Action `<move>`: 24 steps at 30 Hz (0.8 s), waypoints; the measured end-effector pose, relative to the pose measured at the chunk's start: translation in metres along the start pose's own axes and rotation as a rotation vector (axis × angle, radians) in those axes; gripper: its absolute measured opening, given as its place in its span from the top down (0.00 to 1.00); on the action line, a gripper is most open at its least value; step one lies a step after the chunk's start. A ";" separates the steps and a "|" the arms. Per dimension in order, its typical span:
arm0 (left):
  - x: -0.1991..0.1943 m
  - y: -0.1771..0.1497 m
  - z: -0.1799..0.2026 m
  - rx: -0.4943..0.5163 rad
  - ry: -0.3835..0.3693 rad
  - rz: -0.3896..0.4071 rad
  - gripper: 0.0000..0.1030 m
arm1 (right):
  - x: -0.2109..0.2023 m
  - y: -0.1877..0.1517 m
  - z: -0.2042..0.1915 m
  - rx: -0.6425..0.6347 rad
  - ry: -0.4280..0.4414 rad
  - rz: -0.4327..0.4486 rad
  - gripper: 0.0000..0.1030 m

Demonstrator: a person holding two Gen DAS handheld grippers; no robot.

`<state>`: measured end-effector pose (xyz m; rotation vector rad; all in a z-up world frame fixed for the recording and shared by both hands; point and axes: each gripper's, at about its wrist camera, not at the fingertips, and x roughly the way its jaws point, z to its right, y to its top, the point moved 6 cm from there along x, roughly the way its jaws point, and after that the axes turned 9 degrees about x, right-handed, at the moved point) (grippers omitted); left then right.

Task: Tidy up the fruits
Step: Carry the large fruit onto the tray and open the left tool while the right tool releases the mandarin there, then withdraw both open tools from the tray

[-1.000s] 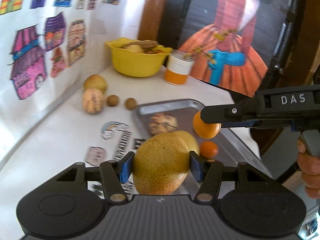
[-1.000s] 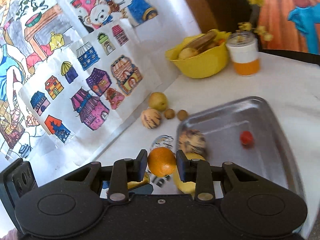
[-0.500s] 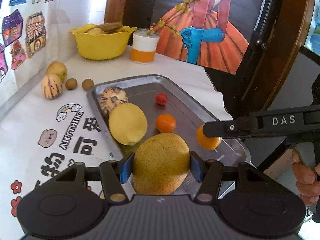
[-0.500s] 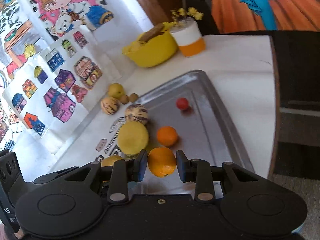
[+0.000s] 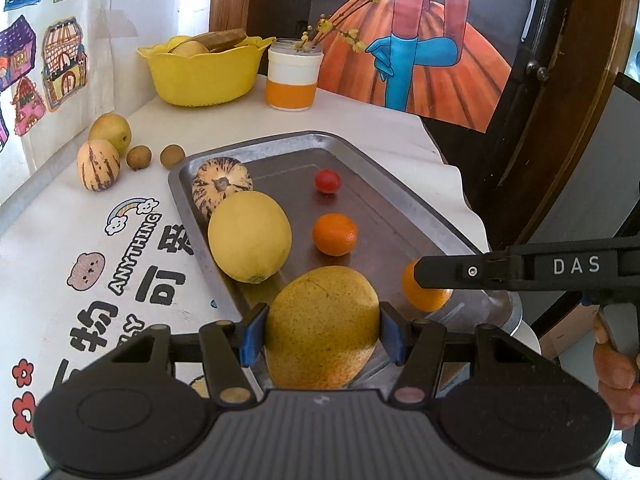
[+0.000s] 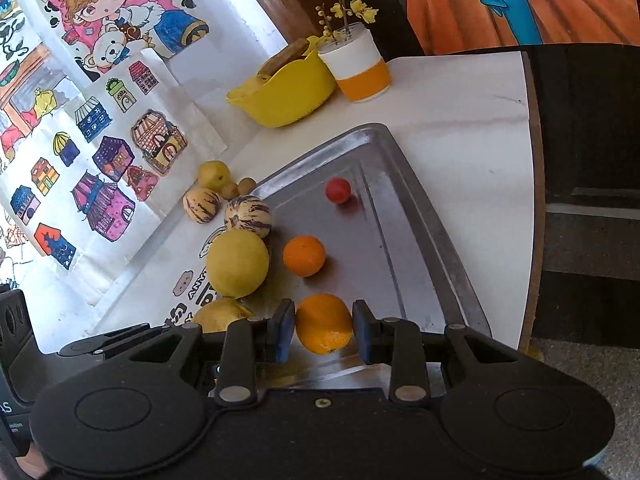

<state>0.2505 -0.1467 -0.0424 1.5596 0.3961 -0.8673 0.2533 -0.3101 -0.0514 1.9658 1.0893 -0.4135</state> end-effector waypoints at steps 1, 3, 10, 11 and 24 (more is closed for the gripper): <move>0.001 0.000 0.000 -0.001 0.001 -0.002 0.40 | 0.000 0.000 0.000 0.000 -0.001 0.000 0.68; 0.001 0.000 0.000 -0.001 0.002 -0.004 0.40 | 0.000 0.000 0.001 -0.003 -0.004 0.000 0.68; 0.004 0.000 -0.001 -0.004 -0.010 -0.014 0.39 | 0.003 -0.002 0.000 -0.008 -0.022 -0.004 0.67; 0.005 0.000 -0.001 -0.004 -0.014 -0.018 0.39 | 0.004 -0.002 0.000 -0.009 -0.026 -0.006 0.67; -0.030 0.004 -0.010 -0.018 -0.016 0.058 0.22 | -0.011 -0.004 -0.005 -0.056 -0.046 0.029 0.47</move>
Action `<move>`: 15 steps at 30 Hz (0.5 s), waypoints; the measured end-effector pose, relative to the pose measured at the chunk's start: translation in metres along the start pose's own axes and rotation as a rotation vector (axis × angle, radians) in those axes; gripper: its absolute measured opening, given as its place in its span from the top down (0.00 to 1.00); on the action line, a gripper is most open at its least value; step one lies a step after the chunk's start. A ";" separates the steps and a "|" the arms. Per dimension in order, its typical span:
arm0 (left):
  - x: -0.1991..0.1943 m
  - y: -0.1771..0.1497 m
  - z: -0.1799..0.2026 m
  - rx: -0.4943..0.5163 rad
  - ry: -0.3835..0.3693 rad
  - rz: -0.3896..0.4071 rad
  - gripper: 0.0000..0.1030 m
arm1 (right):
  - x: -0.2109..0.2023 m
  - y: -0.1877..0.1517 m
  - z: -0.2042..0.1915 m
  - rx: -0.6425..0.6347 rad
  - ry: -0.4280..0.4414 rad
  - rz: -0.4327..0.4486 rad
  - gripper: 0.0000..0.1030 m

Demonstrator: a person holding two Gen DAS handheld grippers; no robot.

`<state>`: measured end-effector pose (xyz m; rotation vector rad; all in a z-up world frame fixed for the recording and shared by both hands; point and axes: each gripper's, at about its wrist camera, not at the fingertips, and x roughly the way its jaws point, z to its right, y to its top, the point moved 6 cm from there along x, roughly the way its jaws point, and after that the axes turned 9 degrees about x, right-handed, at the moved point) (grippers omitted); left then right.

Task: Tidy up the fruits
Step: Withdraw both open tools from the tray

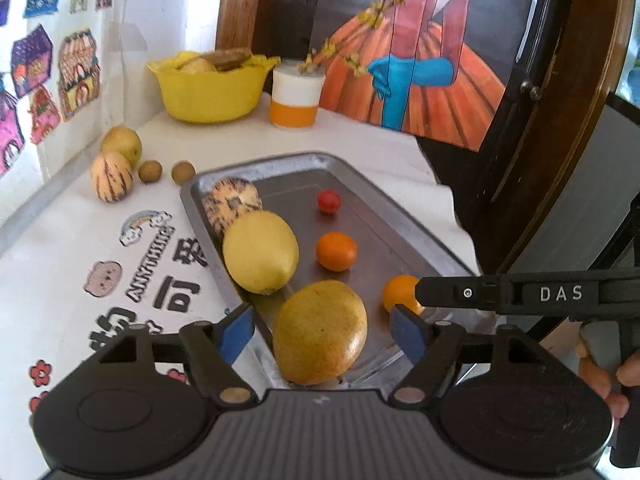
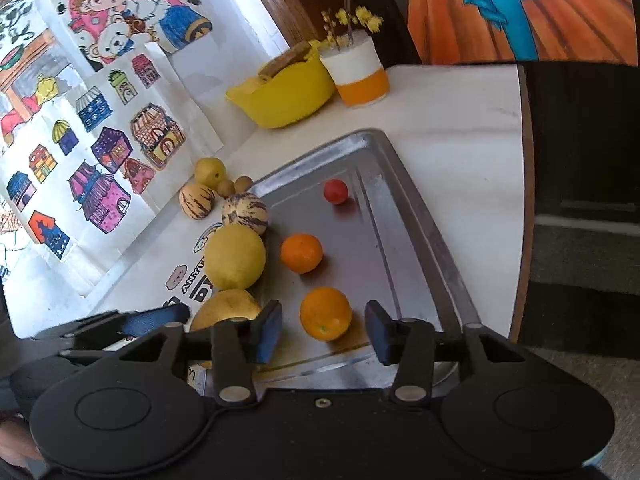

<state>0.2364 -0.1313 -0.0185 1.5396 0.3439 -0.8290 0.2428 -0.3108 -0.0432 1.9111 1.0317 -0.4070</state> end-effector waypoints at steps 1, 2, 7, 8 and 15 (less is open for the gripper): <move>-0.005 0.001 -0.001 -0.001 0.000 0.009 0.21 | -0.003 0.000 -0.002 -0.011 -0.003 0.009 0.45; -0.011 0.002 -0.003 -0.002 0.002 0.021 0.20 | -0.007 0.000 -0.003 -0.023 -0.007 0.019 0.43; -0.034 0.002 -0.016 -0.011 0.023 0.060 0.12 | -0.025 -0.004 -0.012 -0.070 -0.034 0.048 0.26; -0.038 0.001 -0.019 -0.015 0.028 0.066 0.08 | -0.028 -0.006 -0.015 -0.082 -0.038 0.052 0.25; -0.062 -0.011 -0.047 -0.061 0.071 0.084 0.01 | -0.049 -0.021 -0.044 -0.198 -0.066 0.046 0.02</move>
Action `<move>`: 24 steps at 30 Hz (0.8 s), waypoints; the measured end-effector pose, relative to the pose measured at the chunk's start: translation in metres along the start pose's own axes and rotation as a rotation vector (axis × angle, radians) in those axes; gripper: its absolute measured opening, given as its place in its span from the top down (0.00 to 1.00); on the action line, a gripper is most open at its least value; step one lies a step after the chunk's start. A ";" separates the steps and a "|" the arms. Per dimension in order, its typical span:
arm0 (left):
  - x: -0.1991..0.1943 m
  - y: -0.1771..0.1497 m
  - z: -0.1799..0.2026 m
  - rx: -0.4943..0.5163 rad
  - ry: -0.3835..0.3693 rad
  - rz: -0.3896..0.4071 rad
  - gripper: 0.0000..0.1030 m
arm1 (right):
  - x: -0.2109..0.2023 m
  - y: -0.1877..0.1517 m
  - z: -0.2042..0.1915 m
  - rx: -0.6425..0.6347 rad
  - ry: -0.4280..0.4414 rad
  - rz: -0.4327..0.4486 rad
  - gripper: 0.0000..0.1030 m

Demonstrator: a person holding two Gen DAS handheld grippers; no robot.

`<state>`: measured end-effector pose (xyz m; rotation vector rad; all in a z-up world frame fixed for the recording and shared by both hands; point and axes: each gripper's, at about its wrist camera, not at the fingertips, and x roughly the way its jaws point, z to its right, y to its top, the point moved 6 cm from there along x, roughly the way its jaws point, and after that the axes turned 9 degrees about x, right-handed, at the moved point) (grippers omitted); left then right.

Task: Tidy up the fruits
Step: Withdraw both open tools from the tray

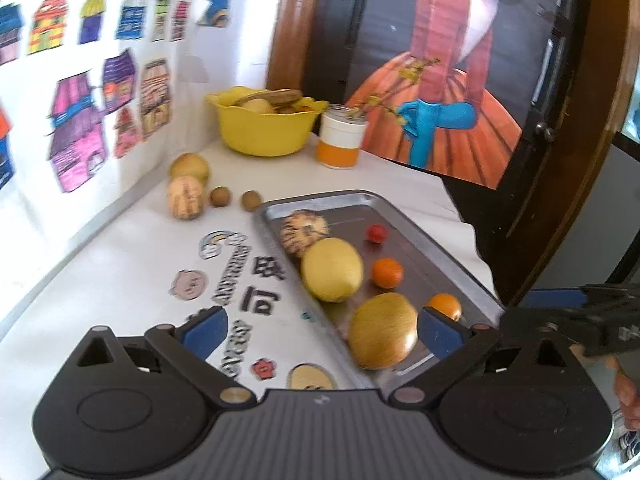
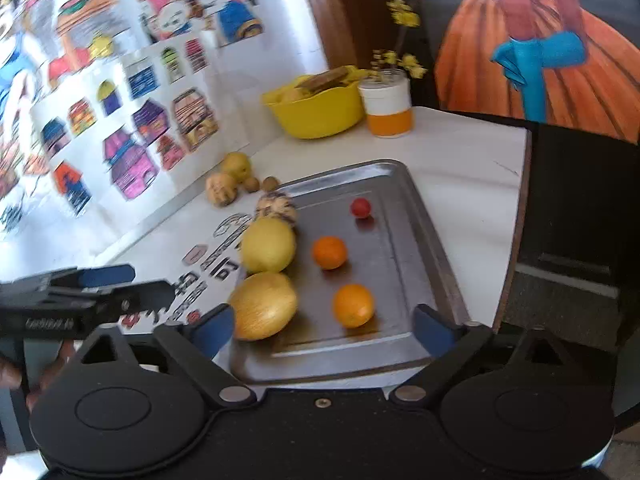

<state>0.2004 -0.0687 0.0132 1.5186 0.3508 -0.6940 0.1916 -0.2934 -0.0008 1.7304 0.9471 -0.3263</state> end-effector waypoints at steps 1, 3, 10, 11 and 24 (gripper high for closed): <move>-0.002 -0.002 -0.006 -0.008 0.007 -0.002 0.01 | -0.002 -0.002 -0.006 -0.016 -0.001 -0.008 0.01; -0.007 -0.006 -0.019 -0.027 0.033 -0.004 0.01 | -0.003 -0.006 -0.019 -0.053 -0.004 -0.037 0.01; -0.021 -0.025 -0.070 -0.092 0.135 -0.048 0.01 | 0.013 -0.030 -0.064 -0.084 0.066 -0.188 0.01; -0.023 -0.027 -0.077 -0.102 0.141 -0.051 0.01 | 0.016 -0.033 -0.070 -0.089 0.074 -0.205 0.01; -0.054 -0.054 -0.141 -0.172 0.238 -0.048 0.01 | 0.056 -0.043 -0.155 -0.266 0.144 -0.312 0.01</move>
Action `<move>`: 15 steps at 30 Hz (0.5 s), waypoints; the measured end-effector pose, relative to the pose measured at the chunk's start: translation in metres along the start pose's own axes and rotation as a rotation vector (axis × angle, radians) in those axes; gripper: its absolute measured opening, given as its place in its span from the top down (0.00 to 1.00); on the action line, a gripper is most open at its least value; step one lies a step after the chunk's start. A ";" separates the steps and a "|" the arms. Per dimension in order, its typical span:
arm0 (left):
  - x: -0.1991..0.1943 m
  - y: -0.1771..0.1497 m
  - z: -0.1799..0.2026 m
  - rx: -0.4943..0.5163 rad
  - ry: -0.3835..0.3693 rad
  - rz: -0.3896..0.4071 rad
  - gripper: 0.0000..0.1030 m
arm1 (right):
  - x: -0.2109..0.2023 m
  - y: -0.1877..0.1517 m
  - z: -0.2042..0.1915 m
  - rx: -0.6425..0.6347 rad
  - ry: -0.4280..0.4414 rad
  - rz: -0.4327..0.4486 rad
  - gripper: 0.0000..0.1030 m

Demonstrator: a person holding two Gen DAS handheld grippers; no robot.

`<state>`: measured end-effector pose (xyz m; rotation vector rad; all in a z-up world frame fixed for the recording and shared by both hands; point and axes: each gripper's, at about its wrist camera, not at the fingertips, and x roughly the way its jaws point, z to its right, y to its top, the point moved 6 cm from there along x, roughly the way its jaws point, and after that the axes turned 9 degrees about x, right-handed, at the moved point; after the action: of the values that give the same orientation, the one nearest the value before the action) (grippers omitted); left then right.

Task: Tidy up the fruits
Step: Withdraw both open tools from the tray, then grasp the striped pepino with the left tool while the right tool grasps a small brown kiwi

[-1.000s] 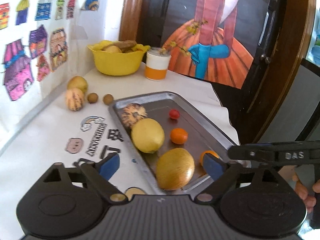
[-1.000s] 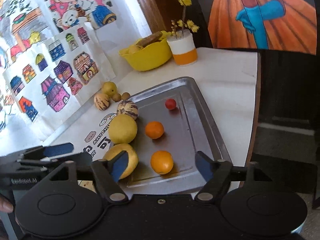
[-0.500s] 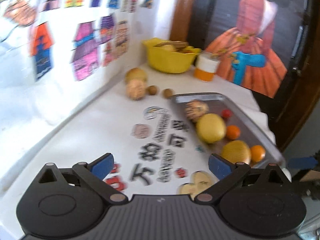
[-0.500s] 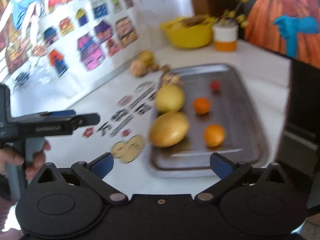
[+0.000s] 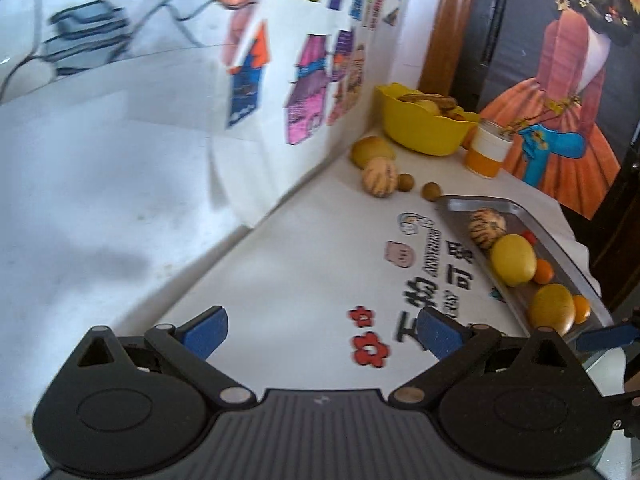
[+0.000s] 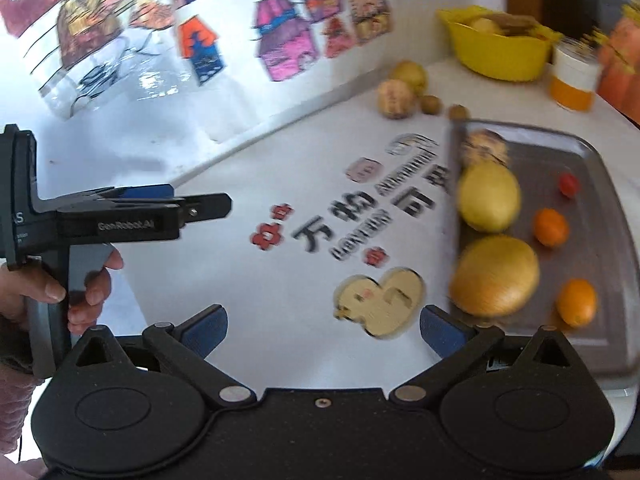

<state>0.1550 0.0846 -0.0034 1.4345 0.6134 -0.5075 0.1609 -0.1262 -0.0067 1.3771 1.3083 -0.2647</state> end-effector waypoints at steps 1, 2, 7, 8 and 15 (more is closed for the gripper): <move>-0.001 0.001 -0.004 -0.003 0.009 0.002 0.01 | 0.002 0.003 -0.004 -0.013 0.006 -0.001 0.01; -0.001 0.002 -0.006 -0.007 0.014 0.004 0.01 | 0.004 0.007 -0.008 -0.025 0.010 0.000 0.01; -0.005 0.010 -0.016 -0.011 0.035 0.018 0.01 | 0.010 0.026 -0.021 -0.068 0.020 0.008 0.01; -0.006 0.012 -0.016 -0.008 0.039 0.022 0.01 | 0.011 0.031 -0.022 -0.073 0.021 0.009 0.01; -0.006 0.041 -0.004 0.001 0.028 0.091 0.01 | 0.010 0.067 -0.012 -0.117 0.005 0.021 0.01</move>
<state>0.1777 0.0912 0.0310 1.4659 0.5676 -0.4170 0.2113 -0.0925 0.0261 1.2924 1.2927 -0.1685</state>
